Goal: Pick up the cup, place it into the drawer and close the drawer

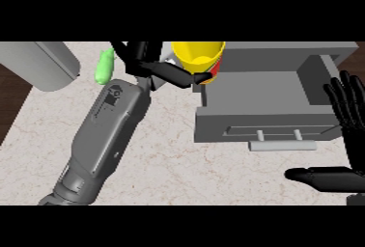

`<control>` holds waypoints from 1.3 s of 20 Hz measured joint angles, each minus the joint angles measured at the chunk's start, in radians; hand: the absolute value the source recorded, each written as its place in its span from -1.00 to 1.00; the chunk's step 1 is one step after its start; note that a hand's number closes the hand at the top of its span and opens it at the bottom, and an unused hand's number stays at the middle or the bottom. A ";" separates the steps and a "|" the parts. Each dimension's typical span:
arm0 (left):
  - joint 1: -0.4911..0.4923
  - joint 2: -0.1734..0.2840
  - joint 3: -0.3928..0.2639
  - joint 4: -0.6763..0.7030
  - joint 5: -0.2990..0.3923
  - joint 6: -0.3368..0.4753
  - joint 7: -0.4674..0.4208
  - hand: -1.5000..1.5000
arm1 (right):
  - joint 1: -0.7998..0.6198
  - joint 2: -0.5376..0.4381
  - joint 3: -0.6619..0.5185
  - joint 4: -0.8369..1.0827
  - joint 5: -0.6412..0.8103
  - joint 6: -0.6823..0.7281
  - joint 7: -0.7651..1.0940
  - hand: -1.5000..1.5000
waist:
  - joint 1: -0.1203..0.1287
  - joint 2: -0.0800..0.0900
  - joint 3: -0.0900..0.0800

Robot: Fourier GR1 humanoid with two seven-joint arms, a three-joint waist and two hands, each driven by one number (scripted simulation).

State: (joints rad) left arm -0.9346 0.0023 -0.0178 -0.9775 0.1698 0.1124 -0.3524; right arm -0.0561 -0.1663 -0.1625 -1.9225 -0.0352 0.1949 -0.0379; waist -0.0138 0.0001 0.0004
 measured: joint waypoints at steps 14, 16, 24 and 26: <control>-0.280 -0.002 -0.153 0.383 0.215 0.169 -0.002 1.00 | -0.041 -0.019 -0.016 0.037 -0.022 0.026 0.000 -1.00 | -0.031 0.008 0.000; -0.292 -0.002 -0.194 0.417 0.246 0.186 -0.013 1.00 | -0.046 -0.026 -0.023 0.051 -0.027 0.033 -0.007 -1.00 | -0.036 0.009 0.001; -0.324 -0.002 -0.365 0.503 0.359 0.251 -0.009 1.00 | -0.054 -0.028 -0.017 0.038 -0.034 0.043 0.006 -1.00 | -0.055 0.012 0.001; -0.336 -0.002 -0.406 0.522 0.362 0.258 0.010 1.00 | -0.062 -0.034 -0.022 0.045 -0.033 0.043 0.008 -1.00 | -0.053 0.013 0.001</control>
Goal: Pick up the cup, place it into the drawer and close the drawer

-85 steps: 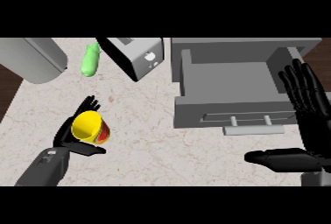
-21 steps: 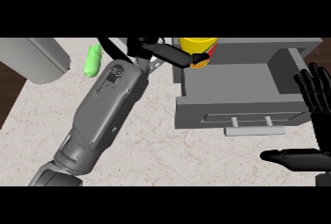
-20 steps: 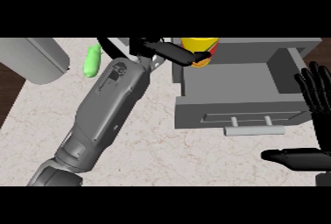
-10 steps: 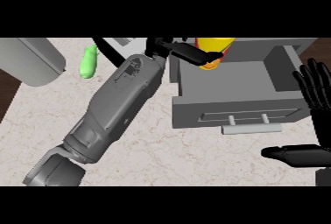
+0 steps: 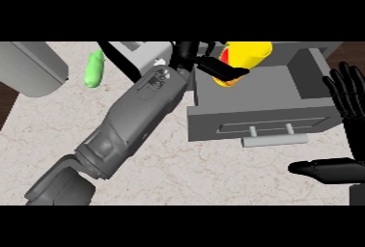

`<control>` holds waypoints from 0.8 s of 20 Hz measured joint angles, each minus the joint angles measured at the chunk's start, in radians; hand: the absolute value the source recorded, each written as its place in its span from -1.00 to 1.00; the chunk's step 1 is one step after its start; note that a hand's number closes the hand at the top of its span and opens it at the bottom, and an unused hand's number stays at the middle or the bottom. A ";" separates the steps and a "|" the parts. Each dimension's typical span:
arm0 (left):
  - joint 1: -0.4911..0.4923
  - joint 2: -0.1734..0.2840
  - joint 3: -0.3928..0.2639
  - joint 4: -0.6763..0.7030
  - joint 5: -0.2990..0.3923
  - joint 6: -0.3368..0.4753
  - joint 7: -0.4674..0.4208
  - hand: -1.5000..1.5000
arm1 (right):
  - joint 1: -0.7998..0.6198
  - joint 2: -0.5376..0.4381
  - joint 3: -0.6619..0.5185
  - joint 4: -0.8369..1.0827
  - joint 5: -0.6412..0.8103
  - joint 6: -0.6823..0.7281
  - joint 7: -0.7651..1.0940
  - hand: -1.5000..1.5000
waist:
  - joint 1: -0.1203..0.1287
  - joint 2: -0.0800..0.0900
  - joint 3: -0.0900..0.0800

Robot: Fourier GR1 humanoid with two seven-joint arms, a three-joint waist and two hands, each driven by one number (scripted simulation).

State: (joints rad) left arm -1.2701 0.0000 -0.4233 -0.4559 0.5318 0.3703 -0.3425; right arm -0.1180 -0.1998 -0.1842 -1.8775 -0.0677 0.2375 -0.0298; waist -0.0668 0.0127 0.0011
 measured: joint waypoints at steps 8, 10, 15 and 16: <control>0.004 0.000 -0.159 0.035 0.028 0.034 0.053 -1.00 | -0.012 0.008 0.007 0.006 -0.003 0.003 -0.010 -1.00 | -0.020 0.005 0.000; 0.008 0.000 -0.202 0.028 0.030 0.060 0.071 -1.00 | -0.023 -0.002 -0.003 0.010 -0.015 0.010 -0.009 -1.00 | -0.022 0.005 0.000; 0.017 0.000 -0.248 0.002 0.060 0.123 0.051 -1.00 | -0.020 0.006 0.003 0.015 -0.030 0.023 -0.019 -1.00 | -0.022 0.006 0.000; 0.022 0.000 -0.252 -0.006 0.066 0.127 0.037 -1.00 | -0.030 0.002 -0.005 0.018 -0.057 0.034 -0.012 -1.00 | -0.020 0.006 0.000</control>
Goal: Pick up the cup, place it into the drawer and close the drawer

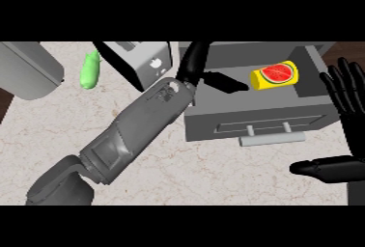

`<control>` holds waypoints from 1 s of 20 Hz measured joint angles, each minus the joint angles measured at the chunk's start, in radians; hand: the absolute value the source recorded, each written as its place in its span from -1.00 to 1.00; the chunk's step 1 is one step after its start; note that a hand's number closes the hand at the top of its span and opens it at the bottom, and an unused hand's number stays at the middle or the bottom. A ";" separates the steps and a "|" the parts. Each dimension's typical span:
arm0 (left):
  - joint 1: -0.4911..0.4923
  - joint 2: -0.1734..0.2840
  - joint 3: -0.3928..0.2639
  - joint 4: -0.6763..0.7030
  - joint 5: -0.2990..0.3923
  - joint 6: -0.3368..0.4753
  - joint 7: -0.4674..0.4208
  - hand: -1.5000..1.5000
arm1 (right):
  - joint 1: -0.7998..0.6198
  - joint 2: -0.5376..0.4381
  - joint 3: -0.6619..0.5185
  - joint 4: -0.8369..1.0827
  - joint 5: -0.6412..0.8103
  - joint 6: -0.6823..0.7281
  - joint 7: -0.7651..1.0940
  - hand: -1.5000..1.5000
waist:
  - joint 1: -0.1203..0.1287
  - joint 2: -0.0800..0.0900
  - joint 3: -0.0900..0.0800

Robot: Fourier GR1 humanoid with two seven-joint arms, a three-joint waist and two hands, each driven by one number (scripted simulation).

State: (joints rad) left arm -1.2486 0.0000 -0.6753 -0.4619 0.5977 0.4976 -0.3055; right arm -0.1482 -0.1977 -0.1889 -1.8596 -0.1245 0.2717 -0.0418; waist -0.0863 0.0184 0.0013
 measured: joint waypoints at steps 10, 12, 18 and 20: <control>-0.020 0.000 0.052 -0.068 0.081 0.031 -0.092 -1.00 | 0.035 -0.056 0.004 -0.072 -0.108 0.119 0.044 1.00 | 0.035 -0.011 -0.001; -0.030 0.006 0.076 -0.077 0.084 0.030 -0.084 -1.00 | 0.073 -0.079 0.015 -0.106 -0.078 0.147 0.040 1.00 | 0.047 -0.015 -0.001; -0.006 0.081 0.141 -0.151 0.100 -0.017 -0.035 -1.00 | 0.117 -0.110 0.070 -0.161 0.056 0.165 0.053 1.00 | 0.079 -0.021 -0.002; 0.013 0.114 0.151 -0.191 0.095 -0.019 -0.012 -1.00 | 0.120 -0.120 0.074 -0.163 0.104 0.159 0.056 1.00 | 0.087 -0.022 -0.002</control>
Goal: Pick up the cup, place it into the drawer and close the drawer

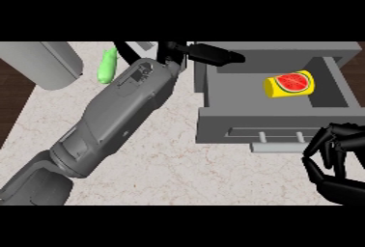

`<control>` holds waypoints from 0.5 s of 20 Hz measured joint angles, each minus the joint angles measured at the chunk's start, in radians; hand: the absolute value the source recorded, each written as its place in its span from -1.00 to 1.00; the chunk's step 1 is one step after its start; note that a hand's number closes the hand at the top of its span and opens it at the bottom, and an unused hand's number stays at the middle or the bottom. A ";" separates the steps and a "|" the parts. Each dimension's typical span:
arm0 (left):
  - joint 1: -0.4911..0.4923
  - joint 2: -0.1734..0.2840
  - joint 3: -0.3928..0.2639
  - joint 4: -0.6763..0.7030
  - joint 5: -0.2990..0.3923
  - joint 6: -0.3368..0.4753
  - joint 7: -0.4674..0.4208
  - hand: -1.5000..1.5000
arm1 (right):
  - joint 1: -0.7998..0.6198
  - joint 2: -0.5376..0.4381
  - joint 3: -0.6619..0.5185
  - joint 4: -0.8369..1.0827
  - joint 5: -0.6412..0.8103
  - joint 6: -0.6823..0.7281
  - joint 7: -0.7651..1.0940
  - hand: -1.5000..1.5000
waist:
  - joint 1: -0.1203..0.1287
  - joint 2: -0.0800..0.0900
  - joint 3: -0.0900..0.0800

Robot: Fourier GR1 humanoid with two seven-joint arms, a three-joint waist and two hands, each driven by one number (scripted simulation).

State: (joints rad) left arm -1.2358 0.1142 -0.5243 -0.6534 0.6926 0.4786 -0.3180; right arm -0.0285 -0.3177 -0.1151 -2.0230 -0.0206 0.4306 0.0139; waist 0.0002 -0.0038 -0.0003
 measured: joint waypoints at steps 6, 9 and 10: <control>0.113 0.101 0.030 -0.175 -0.007 -0.012 0.056 -1.00 | -0.027 0.023 0.062 0.043 0.176 -0.061 0.005 1.00 | 0.017 -0.002 0.000; 0.207 0.155 0.045 -0.267 -0.010 -0.017 0.060 -1.00 | -0.028 0.035 0.100 0.070 0.270 -0.097 -0.022 1.00 | 0.021 -0.002 0.000; 0.239 0.172 0.049 -0.302 -0.008 -0.023 0.061 -1.00 | -0.040 0.047 0.125 0.083 0.310 -0.116 -0.019 1.00 | 0.027 -0.002 0.000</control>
State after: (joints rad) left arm -0.9966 0.2867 -0.4758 -0.9557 0.6848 0.4560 -0.2574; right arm -0.0681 -0.2708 0.0100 -1.9401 0.2892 0.3143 -0.0050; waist 0.0274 -0.0063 -0.0002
